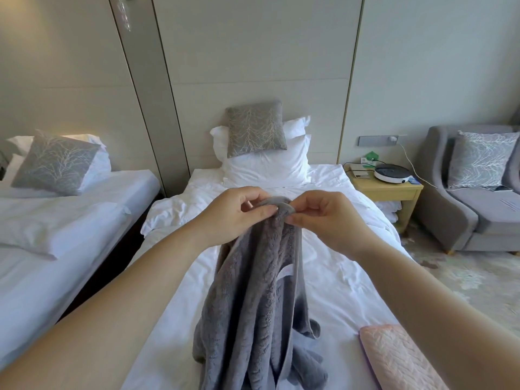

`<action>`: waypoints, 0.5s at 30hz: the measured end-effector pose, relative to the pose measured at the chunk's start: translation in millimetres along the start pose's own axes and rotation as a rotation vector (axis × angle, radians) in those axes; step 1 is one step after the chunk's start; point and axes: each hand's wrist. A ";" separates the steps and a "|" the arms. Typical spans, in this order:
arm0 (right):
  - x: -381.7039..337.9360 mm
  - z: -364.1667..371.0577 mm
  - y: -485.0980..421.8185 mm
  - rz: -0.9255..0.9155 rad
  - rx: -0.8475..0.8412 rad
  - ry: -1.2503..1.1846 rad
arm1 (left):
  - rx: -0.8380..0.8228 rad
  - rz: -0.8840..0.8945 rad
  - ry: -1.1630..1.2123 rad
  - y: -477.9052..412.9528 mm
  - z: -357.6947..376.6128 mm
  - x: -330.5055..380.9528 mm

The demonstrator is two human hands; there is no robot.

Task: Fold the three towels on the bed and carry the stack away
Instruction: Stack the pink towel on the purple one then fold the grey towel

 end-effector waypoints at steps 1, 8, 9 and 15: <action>-2.2 1.9 -0.9 -0.015 0.005 -0.016 | 0.018 0.009 -0.008 -0.7 0.6 2.6; 16.6 13.0 9.1 0.007 0.013 -0.021 | 0.318 -0.015 0.071 -12.3 -12.6 28.5; 25.2 15.7 12.6 0.036 0.004 0.012 | 0.358 -0.041 0.111 -15.0 -17.1 31.7; 57.0 19.0 27.5 0.167 -0.002 0.094 | 0.540 -0.154 0.202 -23.8 -55.5 38.3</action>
Point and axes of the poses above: each hand's wrist, its own y-axis away from the middle knuckle, its own z-axis out of the palm, x = y × z, and after that the axes turned 12 degrees about -y, right-handed
